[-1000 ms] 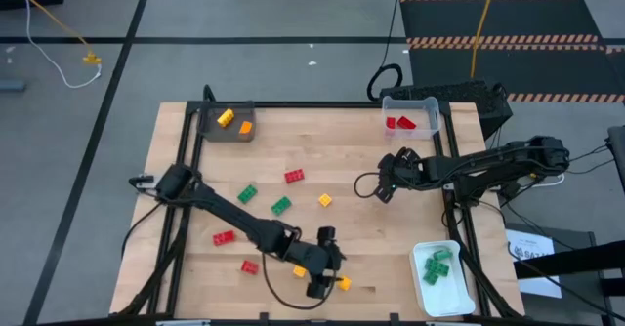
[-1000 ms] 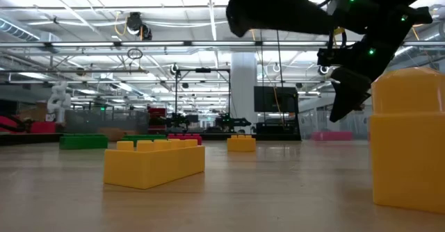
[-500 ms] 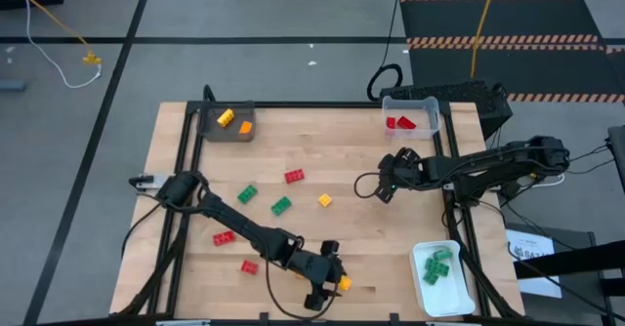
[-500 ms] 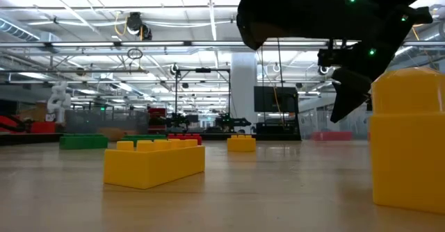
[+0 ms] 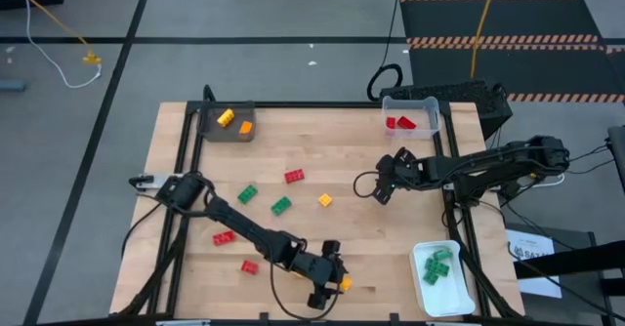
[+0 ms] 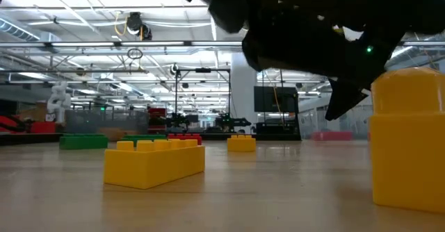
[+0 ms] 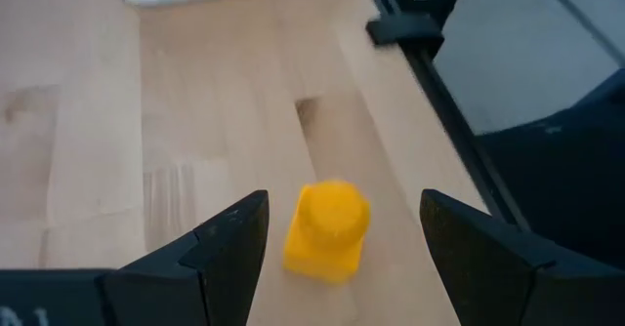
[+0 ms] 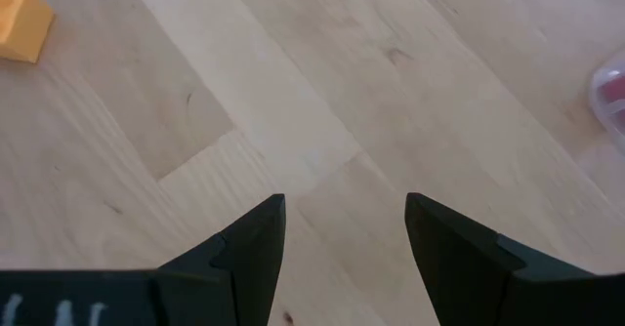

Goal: Sort & place blocks by color
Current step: Put the yellow gamepiece into the black bin

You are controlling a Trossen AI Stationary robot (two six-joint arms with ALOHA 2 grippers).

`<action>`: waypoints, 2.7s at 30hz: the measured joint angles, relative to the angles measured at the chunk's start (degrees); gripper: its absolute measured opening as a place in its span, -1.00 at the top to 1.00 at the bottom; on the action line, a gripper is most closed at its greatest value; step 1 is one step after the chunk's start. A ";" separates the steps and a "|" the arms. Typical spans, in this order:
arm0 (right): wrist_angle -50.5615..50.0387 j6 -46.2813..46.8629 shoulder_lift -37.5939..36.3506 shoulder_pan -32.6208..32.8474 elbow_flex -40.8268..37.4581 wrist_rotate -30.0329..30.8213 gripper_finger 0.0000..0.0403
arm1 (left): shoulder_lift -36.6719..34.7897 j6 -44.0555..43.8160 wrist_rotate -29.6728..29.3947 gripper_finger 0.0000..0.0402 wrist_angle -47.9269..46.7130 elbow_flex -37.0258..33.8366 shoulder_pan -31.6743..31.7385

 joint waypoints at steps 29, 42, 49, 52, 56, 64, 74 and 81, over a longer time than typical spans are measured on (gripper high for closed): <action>1.07 0.03 0.02 0.00 0.00 -0.06 -0.01 | 2.53 1.16 -2.06 -0.33 2.93 -0.08 0.28; 1.07 0.04 0.02 0.00 0.00 -0.10 -0.01 | 2.42 2.90 -2.06 0.83 0.19 -0.06 0.02; 1.05 0.03 0.02 0.00 0.00 -0.13 -0.01 | 2.42 3.37 -2.03 0.99 0.44 -0.08 0.48; 0.98 0.03 0.02 0.00 0.00 -0.14 -0.01 | 2.42 2.63 -2.08 0.97 0.59 -0.08 1.18; 0.94 0.03 0.02 0.00 0.00 -0.13 -0.01 | 2.42 1.32 -1.41 0.89 0.53 -0.08 1.73; 0.97 0.03 0.02 0.00 -2.26 -0.15 -0.01 | 2.42 0.61 -0.42 0.53 0.63 -0.08 1.31; 1.10 0.88 -0.44 0.00 -2.69 -0.15 -0.01 | 1.98 -8.18 3.54 -0.24 7.17 2.86 1.07; -0.64 1.82 -2.61 0.00 -2.69 -4.63 -0.01 | 1.98 -8.78 -0.06 -0.49 5.26 8.64 -0.56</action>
